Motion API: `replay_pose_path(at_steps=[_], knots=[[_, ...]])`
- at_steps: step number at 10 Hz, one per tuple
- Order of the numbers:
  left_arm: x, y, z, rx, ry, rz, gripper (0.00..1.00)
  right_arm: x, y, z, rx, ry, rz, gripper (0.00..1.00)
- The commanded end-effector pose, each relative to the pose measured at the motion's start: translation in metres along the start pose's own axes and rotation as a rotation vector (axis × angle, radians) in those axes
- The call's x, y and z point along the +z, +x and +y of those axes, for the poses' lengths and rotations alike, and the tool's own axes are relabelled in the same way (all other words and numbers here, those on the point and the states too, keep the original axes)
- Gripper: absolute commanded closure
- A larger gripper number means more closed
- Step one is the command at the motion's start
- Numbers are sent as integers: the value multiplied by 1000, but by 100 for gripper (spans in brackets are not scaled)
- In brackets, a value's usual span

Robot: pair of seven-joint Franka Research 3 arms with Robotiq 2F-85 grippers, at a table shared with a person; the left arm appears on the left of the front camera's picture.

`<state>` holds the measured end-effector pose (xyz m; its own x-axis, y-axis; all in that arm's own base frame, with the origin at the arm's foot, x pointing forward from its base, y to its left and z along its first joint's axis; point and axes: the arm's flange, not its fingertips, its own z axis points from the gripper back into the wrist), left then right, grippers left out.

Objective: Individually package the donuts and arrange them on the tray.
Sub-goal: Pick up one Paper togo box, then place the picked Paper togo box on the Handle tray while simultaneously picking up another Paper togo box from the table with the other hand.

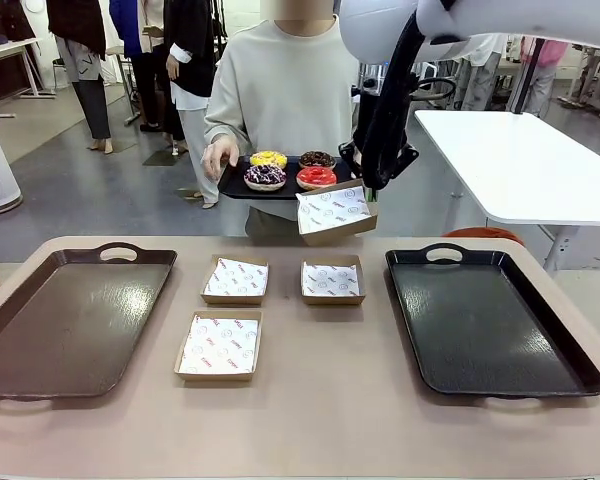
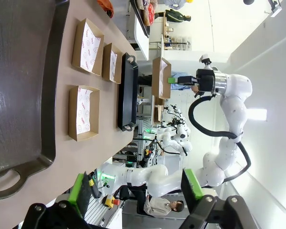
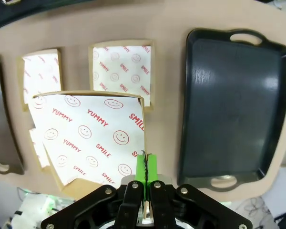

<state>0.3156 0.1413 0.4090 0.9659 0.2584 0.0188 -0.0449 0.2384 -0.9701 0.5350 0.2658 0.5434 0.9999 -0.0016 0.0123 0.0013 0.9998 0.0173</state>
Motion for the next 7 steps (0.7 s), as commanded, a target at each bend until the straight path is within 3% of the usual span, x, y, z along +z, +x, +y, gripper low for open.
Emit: replay_pose_path(at_steps=[1,7], knots=[[2,0,-3,5,-12,-4,0,3,3,1,-21,5,8,100],[2,0,-3,5,-12,-4,0,0,0,0,0,0,0,100]])
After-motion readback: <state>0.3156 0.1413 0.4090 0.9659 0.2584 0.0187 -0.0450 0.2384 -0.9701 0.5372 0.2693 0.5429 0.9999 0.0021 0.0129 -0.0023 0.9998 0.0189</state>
